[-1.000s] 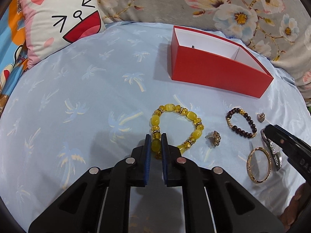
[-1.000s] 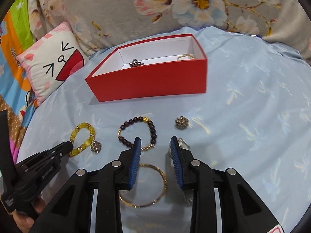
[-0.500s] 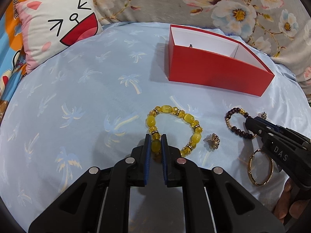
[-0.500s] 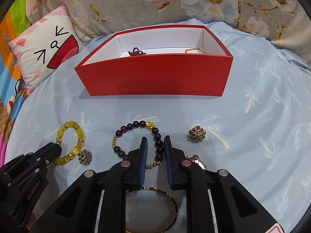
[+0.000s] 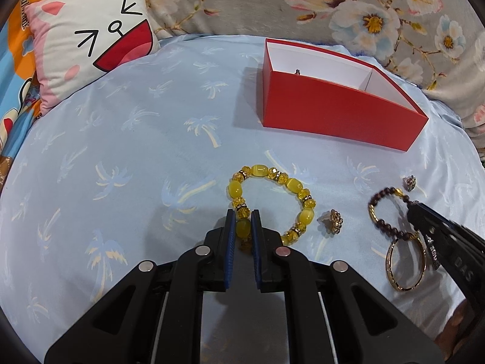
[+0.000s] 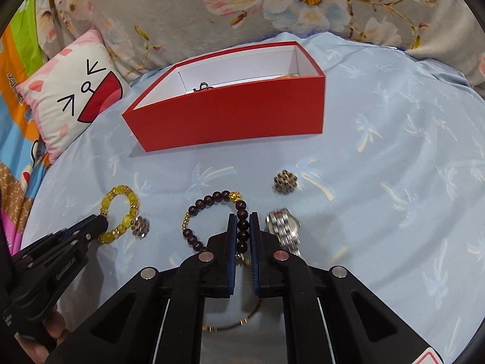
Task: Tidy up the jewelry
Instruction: 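Grasp the dark brown bead bracelet with the right tool while the left tool holds the yellow bracelet, then carry both bracelets over the red box and open both tools to drop them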
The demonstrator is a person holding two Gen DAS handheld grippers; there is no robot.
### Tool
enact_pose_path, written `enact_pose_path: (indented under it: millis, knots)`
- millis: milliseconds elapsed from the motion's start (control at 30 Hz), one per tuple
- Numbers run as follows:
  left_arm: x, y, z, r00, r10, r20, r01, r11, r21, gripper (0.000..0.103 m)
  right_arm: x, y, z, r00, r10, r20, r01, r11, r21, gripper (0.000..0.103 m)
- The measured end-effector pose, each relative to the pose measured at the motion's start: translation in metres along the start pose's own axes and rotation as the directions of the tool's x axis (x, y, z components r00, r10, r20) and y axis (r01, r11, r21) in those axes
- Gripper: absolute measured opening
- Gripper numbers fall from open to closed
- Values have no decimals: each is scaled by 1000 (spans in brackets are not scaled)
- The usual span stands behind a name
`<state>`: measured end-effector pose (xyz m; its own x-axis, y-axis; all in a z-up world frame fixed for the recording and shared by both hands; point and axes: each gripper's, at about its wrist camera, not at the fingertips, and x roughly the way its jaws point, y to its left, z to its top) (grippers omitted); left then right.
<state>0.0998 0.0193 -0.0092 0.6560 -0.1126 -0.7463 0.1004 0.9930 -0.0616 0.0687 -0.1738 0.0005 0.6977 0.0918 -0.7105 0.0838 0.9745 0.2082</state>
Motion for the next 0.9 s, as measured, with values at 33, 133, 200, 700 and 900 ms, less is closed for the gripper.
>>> enact_pose_path:
  millis: [33, 133, 200, 700, 900]
  knots:
    - [0, 0, 0, 1000, 1, 0, -1, 1000, 1, 10, -5, -2, -3, 1000, 6, 2, -6, 1000, 8, 8]
    - [-1, 1, -2, 1000, -8, 2, 8, 1000, -4, 10, -20, -7, -7, 1000, 12, 16, -13, 1000, 23, 8]
    - [-3, 2, -3, 1000, -12, 0, 12, 1000, -12, 10, -34, -10, -8, 999, 15, 31, -16, 1000, 27, 8]
    - [-57, -16, 13, 990, -138, 28, 138, 990, -1, 9, -94, -31, 5, 991, 14, 130, -20, 999, 51, 8]
    - [-68, -33, 47, 984, -166, 71, 163, 985, 49, 9, -98, -29, 35, 985, 16, 170, -21, 999, 25, 8]
